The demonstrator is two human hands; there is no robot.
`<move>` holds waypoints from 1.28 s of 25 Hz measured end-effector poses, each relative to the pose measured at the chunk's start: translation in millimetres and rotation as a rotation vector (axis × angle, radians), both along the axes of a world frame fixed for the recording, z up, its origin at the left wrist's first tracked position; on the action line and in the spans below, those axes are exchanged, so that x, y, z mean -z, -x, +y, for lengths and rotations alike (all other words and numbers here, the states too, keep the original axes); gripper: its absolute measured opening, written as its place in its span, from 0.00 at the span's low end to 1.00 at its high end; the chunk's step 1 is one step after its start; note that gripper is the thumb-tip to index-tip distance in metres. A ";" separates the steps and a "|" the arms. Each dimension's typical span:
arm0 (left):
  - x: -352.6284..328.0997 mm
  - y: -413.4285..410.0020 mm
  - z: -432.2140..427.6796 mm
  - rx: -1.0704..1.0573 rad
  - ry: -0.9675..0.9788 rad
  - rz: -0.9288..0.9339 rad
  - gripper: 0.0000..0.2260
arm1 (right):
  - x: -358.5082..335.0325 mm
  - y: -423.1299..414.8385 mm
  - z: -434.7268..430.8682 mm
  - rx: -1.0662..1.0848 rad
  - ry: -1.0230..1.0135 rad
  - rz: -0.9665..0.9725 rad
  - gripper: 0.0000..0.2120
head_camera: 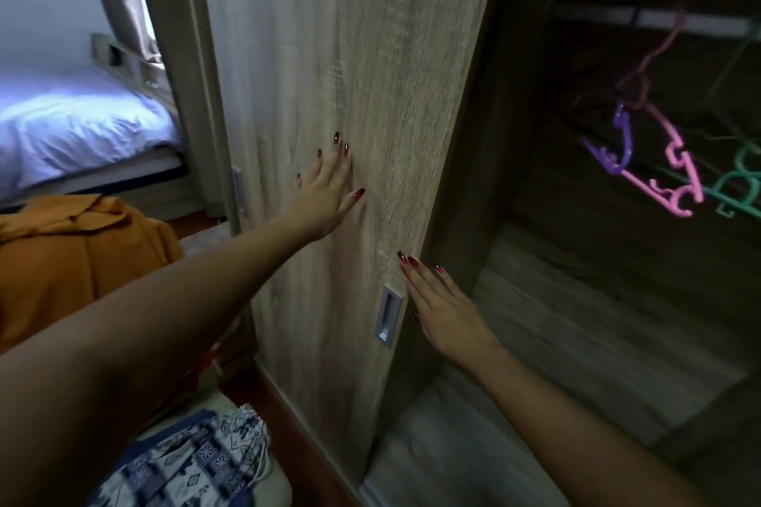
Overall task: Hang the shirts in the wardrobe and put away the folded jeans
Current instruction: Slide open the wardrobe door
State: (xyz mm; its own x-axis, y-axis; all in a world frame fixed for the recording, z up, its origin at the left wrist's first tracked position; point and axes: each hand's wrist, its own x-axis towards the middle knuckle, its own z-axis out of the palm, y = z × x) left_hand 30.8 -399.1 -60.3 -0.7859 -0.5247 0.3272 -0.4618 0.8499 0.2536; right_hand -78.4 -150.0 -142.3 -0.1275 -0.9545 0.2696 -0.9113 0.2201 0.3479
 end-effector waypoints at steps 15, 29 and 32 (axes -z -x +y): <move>-13.4 -35.4 36.4 -0.134 0.108 -0.147 0.28 | -6.3 11.8 -31.0 -0.133 -0.047 -0.169 0.33; 20.9 -171.2 -36.2 -0.374 0.055 -0.160 0.25 | -9.0 -103.9 -140.7 -0.314 0.195 -0.353 0.23; 31.8 -242.8 -90.8 -0.521 -0.009 -0.097 0.24 | -13.5 -143.4 -207.6 -0.398 0.189 -0.488 0.21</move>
